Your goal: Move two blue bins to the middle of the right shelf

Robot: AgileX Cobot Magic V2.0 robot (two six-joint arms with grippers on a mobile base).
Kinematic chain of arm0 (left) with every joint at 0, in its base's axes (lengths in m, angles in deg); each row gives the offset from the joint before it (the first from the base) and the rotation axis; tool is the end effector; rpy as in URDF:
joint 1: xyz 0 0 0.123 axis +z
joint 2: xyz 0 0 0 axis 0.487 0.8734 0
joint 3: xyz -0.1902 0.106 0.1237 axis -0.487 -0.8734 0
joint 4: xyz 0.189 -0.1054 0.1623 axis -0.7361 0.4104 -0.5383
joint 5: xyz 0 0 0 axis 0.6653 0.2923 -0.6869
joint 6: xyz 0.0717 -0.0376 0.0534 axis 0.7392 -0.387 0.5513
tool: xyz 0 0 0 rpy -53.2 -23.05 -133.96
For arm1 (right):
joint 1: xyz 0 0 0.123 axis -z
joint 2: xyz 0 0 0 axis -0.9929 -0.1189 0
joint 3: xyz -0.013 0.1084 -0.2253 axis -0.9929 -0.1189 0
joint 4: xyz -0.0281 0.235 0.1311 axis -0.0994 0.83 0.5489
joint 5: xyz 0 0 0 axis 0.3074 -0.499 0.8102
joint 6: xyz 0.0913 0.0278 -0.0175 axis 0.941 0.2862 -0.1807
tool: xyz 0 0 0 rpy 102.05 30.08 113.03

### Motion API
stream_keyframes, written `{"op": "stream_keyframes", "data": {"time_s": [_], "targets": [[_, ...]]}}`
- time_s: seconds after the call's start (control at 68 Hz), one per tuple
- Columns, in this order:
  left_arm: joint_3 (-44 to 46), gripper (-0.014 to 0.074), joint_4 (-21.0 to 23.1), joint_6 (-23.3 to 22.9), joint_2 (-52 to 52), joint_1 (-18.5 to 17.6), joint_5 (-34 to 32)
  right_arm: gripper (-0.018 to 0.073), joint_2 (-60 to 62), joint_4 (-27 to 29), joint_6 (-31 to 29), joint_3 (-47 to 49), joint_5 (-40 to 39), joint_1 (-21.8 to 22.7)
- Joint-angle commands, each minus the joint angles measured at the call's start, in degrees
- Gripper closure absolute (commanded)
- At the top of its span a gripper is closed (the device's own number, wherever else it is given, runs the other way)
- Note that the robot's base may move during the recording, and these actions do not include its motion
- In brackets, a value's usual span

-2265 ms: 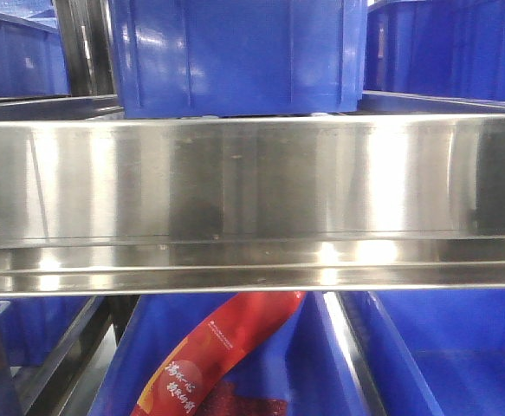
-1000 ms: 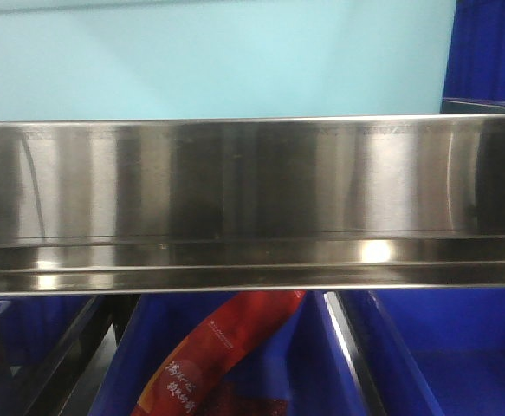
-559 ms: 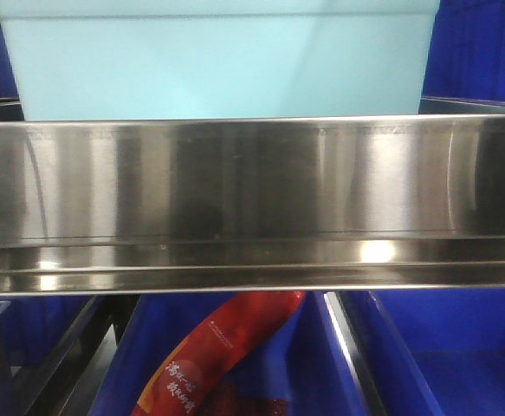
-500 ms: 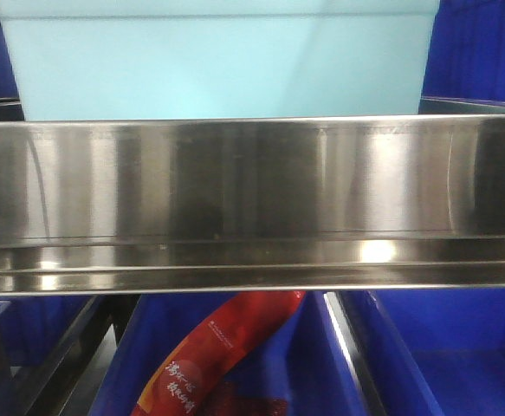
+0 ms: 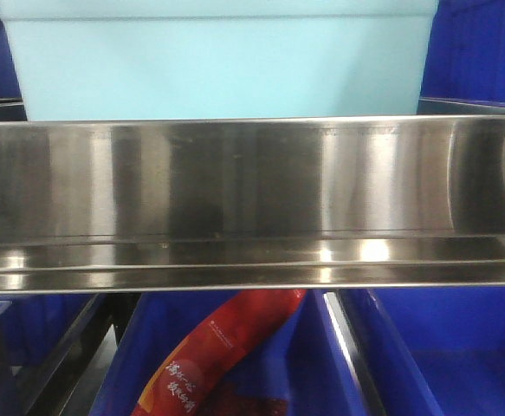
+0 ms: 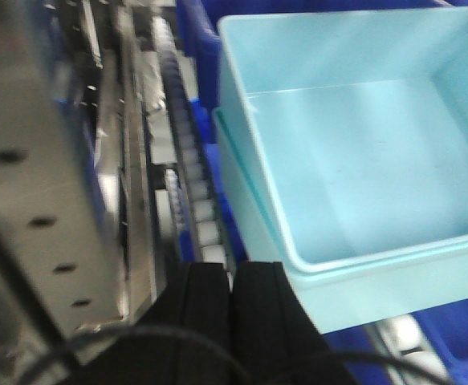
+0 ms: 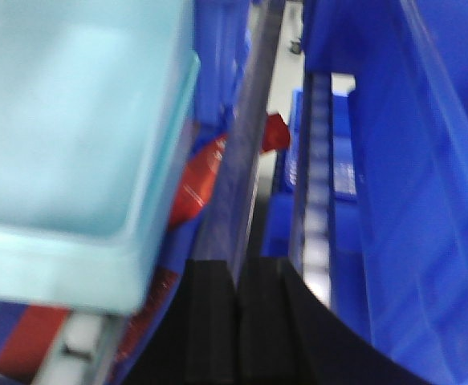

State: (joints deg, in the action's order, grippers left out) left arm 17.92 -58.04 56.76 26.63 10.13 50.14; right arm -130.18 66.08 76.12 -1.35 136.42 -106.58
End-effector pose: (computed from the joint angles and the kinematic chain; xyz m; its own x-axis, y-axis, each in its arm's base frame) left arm 0.1785 -0.0569 0.4183 -0.4118 0.0768 -0.9080 0.2618 0.9644 -0.0371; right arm 0.2193 0.0816 0.3890 -0.5273 -0.1423 -0.8377 -0.2558 0.9667 -0.0032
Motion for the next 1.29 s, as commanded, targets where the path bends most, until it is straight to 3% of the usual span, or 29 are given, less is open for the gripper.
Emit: {"op": "stream_keyframes", "data": {"time_s": [0.0, 0.294, 0.588, 0.853, 1.279], "targets": [[-5.34, 0.0708, -1.83, -1.09, -5.28, 0.04, -4.59, 0.0721, 3.97, -1.15, 0.21, -6.08, -4.18, 0.34], [-24.47, 0.0708, -2.20, -1.09, -23.41, 0.04, -14.73, 0.0721, 17.67, -1.15, 0.21, -28.07, -20.21, 0.34], [-38.94, 0.0708, -2.28, -1.09, -40.06, 0.04, -26.27, 0.0721, 33.36, -1.15, 0.21, -42.18, -30.93, 0.34], [-42.60, 0.0708, -2.28, -1.09, -45.79, 0.04, -28.61, 0.0721, 42.86, -1.24, 0.21, -42.89, -34.42, 0.34], [-42.60, 0.0708, -2.28, -1.09, -45.79, 0.04, -28.61, 0.0721, 43.14, -1.24, 0.21, -42.89, -35.39, 0.34]]}}
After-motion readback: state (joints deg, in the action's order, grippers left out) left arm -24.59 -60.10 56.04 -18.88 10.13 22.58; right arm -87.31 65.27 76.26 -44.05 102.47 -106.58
